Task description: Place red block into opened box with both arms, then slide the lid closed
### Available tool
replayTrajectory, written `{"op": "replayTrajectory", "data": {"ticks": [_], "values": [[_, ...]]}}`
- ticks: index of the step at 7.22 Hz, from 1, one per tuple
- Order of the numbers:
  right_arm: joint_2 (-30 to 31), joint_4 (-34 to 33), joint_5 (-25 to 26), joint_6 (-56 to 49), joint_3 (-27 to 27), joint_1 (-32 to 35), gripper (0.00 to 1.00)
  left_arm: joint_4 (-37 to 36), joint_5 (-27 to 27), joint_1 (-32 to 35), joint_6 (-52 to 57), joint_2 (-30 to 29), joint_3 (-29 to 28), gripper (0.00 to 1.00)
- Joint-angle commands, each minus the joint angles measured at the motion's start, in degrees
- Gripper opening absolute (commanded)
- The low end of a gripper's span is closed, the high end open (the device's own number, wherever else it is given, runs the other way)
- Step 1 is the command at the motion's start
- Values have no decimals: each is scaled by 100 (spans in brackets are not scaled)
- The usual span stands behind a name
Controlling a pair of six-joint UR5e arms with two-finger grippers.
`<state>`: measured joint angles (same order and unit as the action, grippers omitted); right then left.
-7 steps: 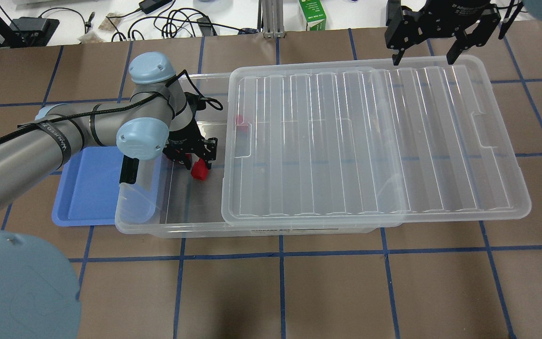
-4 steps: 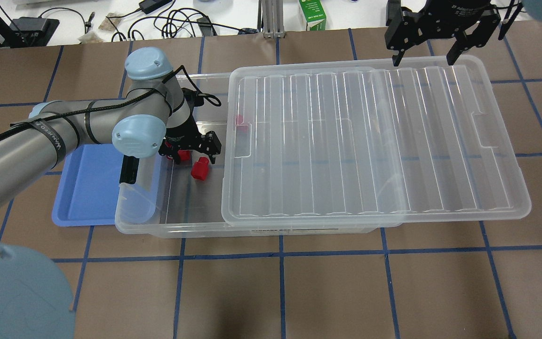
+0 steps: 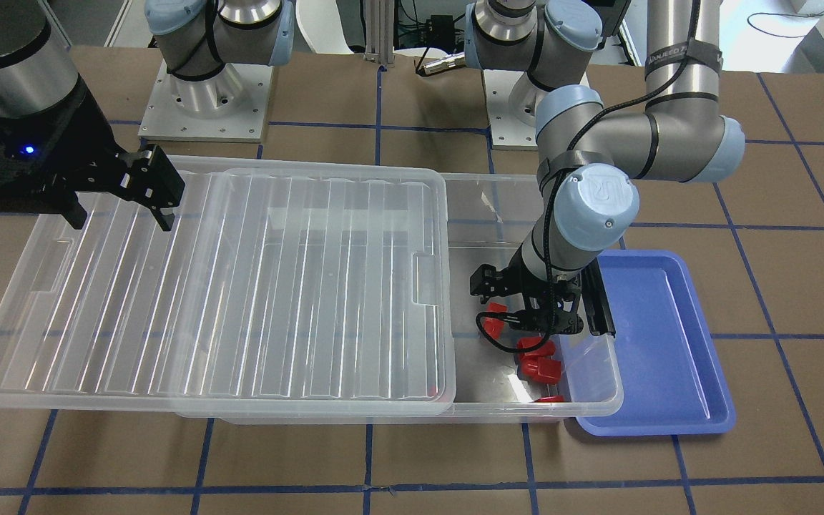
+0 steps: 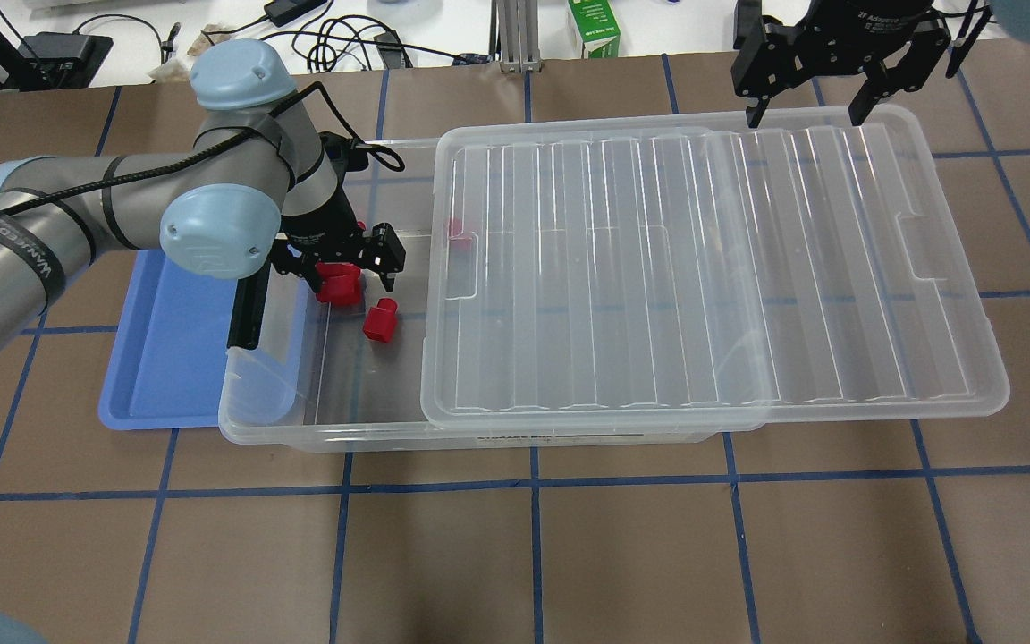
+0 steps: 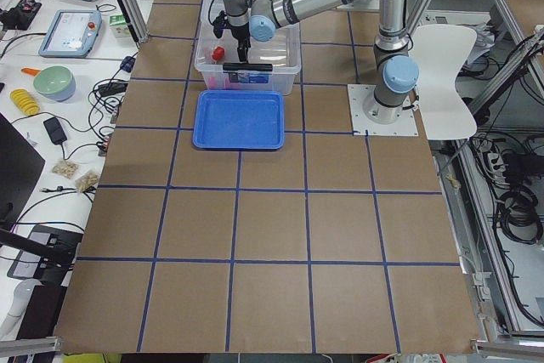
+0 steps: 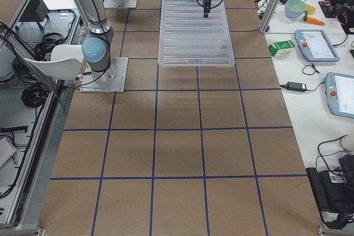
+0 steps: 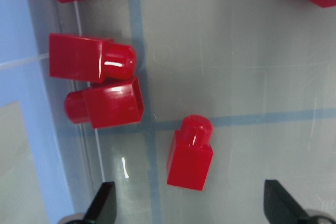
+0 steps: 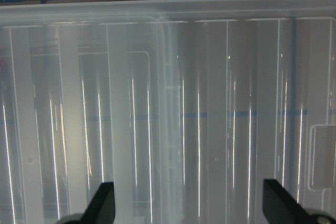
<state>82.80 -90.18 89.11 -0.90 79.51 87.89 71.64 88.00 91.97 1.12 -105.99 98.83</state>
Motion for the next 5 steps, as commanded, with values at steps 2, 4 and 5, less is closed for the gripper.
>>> {"op": "replayTrajectory", "data": {"ticks": [2, 4, 5], "values": [[0, -8, -16, -32, 3, 0, 100, 2093, 225, -21, 81, 464, -1493, 100], [8, 10, 1, -59, 3, 0, 100, 2644, 419, -30, 99, 858, -1823, 100], [0, 1, 1, -59, 3, 0, 100, 2757, 420, -100, 108, 1095, -1745, 100]]}}
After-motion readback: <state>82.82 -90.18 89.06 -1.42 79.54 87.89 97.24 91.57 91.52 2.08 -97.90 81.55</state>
